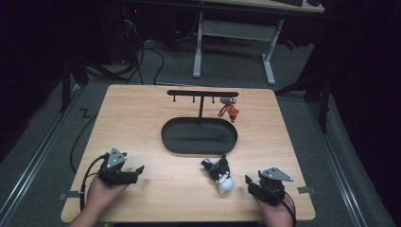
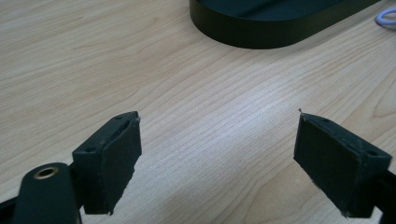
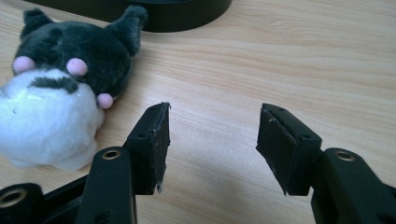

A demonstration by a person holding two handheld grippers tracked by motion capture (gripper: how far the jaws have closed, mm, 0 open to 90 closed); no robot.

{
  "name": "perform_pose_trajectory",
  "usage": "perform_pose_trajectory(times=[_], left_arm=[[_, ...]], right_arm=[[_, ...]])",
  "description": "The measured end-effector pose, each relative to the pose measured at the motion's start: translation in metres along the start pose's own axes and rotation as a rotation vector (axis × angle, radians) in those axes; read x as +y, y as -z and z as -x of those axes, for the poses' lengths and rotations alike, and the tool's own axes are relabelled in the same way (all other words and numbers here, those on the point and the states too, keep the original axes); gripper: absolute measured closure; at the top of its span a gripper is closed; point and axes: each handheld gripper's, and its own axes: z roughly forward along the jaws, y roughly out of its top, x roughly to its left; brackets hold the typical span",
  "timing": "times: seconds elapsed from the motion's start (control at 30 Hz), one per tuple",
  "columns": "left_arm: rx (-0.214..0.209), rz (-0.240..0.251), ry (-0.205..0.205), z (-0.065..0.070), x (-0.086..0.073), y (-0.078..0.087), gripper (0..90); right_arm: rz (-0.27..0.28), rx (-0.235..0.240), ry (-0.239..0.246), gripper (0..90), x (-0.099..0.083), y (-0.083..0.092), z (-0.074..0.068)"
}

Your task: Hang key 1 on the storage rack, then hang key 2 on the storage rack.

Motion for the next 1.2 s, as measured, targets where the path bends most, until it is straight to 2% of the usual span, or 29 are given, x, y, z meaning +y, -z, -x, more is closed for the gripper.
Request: perform_pose_trajectory(times=[0.27,0.37,0.4,0.6,0.67,0.77,0.9,1.1,1.2], left_arm=[[-0.001,0.006,-0.006,0.001,0.001,0.000,14.5],[-0.006,0.008,-0.015,0.001,0.001,0.000,14.5],[-0.005,0.011,-0.018,0.002,0.002,0.000,14.5],[-0.015,0.020,-0.032,0.004,0.004,-0.002,14.5],[-0.021,0.021,-0.041,0.004,0.004,-0.002,14.5],[-0.026,0.022,-0.052,0.006,0.005,-0.003,14.5],[-0.022,0.031,-0.070,0.009,0.006,-0.002,14.5],[-0.031,0.007,-0.082,0.007,0.004,-0.005,14.4],[-0.035,0.017,-0.073,0.006,0.005,-0.005,14.4]], right_arm=[[-0.047,0.013,0.032,40.3,0.018,-0.001,-0.002],[-0.080,0.017,0.023,39.6,0.022,0.000,-0.001],[-0.107,0.021,0.012,39.3,0.023,-0.001,0.000],[-0.198,0.016,-0.018,39.4,0.022,-0.010,0.000],[-0.225,0.017,-0.011,39.0,0.023,-0.013,-0.002],[-0.255,0.010,0.009,38.7,0.025,-0.016,-0.005],[-0.300,-0.002,0.004,39.0,0.024,-0.017,-0.007],[-0.353,-0.007,-0.012,38.9,0.023,-0.019,-0.008],[-0.376,0.001,-0.021,39.0,0.025,-0.019,-0.009]])
